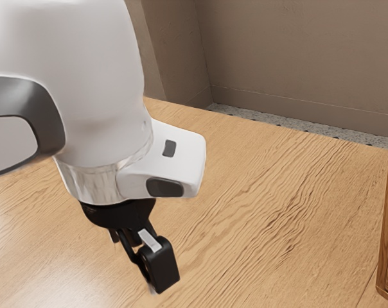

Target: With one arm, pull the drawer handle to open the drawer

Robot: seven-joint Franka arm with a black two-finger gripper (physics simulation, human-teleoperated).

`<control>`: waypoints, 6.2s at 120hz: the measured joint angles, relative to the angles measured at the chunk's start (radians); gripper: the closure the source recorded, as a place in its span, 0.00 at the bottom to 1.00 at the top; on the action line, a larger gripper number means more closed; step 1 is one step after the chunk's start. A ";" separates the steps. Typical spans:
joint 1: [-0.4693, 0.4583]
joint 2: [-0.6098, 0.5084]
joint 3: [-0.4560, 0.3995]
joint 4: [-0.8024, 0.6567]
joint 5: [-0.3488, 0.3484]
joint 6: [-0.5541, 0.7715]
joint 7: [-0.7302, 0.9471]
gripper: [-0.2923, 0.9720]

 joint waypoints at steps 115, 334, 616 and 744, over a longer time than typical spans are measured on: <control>-0.227 0.306 -0.223 0.232 -0.190 0.606 0.890 0.23; -0.154 0.611 -0.159 0.508 0.030 0.698 1.125 0.23; -0.174 0.782 -0.074 0.627 0.100 0.707 1.120 0.23; -0.241 0.533 -0.020 0.323 0.031 0.705 1.112 0.26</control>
